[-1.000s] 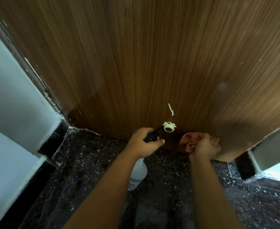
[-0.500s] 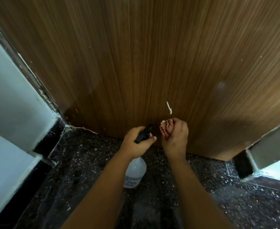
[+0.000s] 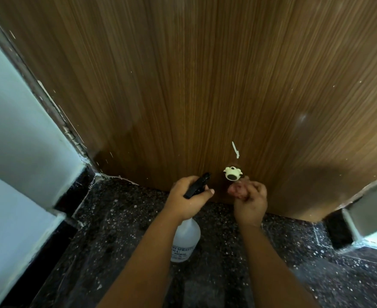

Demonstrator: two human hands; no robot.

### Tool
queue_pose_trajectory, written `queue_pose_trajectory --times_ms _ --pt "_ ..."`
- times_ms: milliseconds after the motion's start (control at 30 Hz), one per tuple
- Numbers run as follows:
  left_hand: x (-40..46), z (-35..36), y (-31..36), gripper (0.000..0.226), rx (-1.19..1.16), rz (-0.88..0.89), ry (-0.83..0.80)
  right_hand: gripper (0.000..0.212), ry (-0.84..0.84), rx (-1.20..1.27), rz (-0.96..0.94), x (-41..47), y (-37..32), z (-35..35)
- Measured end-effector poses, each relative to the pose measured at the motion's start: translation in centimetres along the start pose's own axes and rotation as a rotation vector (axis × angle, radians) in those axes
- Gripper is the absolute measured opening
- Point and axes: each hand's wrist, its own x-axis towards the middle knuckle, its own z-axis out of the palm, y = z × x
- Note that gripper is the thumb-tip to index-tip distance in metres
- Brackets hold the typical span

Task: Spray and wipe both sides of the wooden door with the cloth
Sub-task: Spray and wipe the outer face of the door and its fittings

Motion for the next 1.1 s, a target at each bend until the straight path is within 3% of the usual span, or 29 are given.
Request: queue_pose_trajectory --times_ms 67,167,300,467,667,833,900,1033,1100 --pt "-0.1 -0.2 0.1 0.017 -0.003 0.020 -0.004 0.033 0.023 0.061 0.127 0.0 0.5 -0.4" --pt "-0.4 -0.4 0.5 0.016 0.005 0.034 0.007 0.033 -0.052 0.137 0.060 0.3 -0.2 -1.1" --pt "-0.2 -0.5 1.0 0.014 0.016 0.054 0.020 0.045 -0.128 0.183 0.145 0.5 -2.5 -1.1" --pt "-0.3 -0.6 1.1 0.015 0.029 0.060 0.010 0.027 -0.085 -0.093 0.069 1.6 -2.0 -0.5" --pt "-0.3 -1.2 0.7 0.014 -0.006 0.027 0.005 0.016 -0.029 0.070 0.208 0.7 -2.5 0.3" --pt "-0.2 -1.4 0.2 0.014 0.005 0.028 0.014 0.016 -0.120 -0.265 -0.022 1.9 -1.4 0.2" --pt "-0.1 -1.4 0.0 0.014 -0.013 0.026 0.013 0.015 -0.128 -0.157 -0.045 1.8 -0.8 0.0" --pt "0.0 -1.4 0.0 0.014 -0.018 0.033 0.018 0.015 0.097 0.238 0.318 0.2 -1.5 -1.1" --pt "0.0 -1.3 0.1 0.014 -0.012 0.034 0.017 0.022 0.054 0.255 0.308 -0.3 -1.9 -1.1"
